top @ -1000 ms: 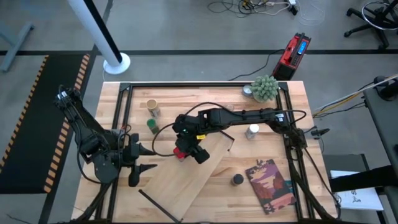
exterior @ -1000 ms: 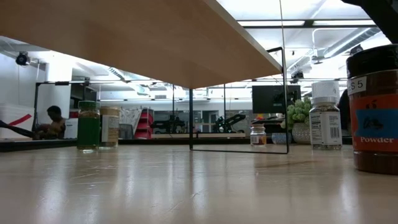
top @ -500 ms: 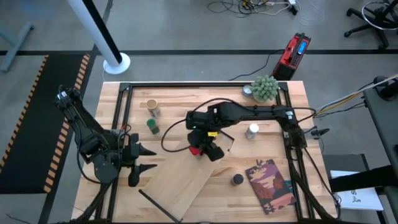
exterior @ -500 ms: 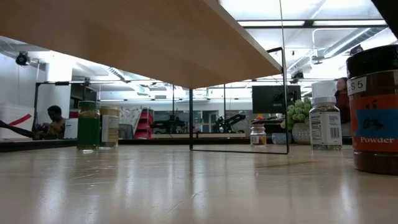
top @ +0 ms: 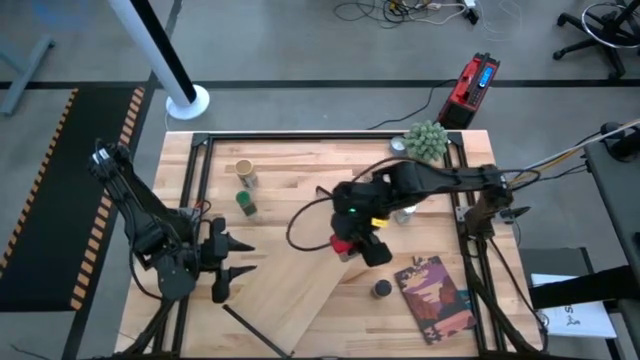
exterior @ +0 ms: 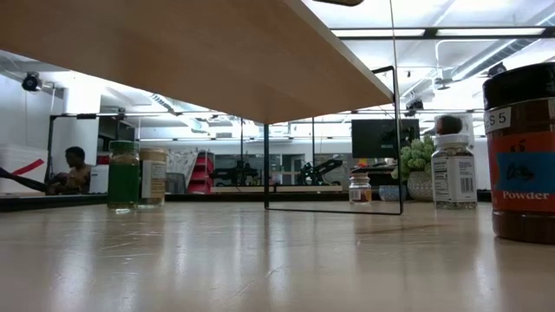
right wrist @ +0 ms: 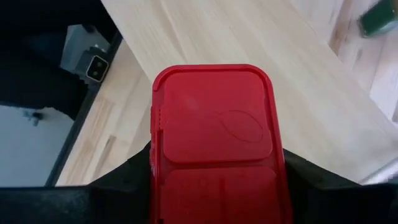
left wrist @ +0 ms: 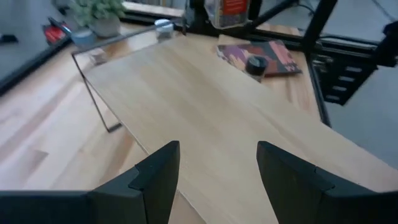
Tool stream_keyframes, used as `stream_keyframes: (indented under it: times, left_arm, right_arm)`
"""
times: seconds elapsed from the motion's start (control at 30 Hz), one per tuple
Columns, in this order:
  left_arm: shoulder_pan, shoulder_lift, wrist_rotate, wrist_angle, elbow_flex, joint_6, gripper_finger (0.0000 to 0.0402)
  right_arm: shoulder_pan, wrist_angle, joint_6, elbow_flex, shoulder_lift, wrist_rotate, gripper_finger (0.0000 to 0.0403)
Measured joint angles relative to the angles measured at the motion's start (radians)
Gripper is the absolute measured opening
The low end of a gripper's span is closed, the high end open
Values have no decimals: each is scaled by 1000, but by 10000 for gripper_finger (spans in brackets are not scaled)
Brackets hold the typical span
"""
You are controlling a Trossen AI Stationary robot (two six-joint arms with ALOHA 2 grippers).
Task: Shelf spices
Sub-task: Remove the red seasoning can from the shelf
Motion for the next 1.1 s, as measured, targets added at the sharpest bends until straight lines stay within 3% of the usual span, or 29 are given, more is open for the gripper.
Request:
stream_keyframes:
  times: [0.2,0.4,0.63,0.9,1.1]
  left_arm:
    - [-1,36,-60,44,-3,15,204]
    - [-1,57,-105,96,-4,17,204]
    - [-1,61,-176,117,-4,-1,204]
    - [-1,58,-207,124,-4,-32,204]
    - [-1,58,-216,125,-4,-55,204]
  right_arm:
    - [42,174,106,-270,-174,39,189]
    - [69,324,209,-572,-369,161,190]
    - [83,518,341,-902,-570,195,190]
    - [111,622,443,-1163,-716,263,190]
    - [111,704,470,-1309,-755,325,190]
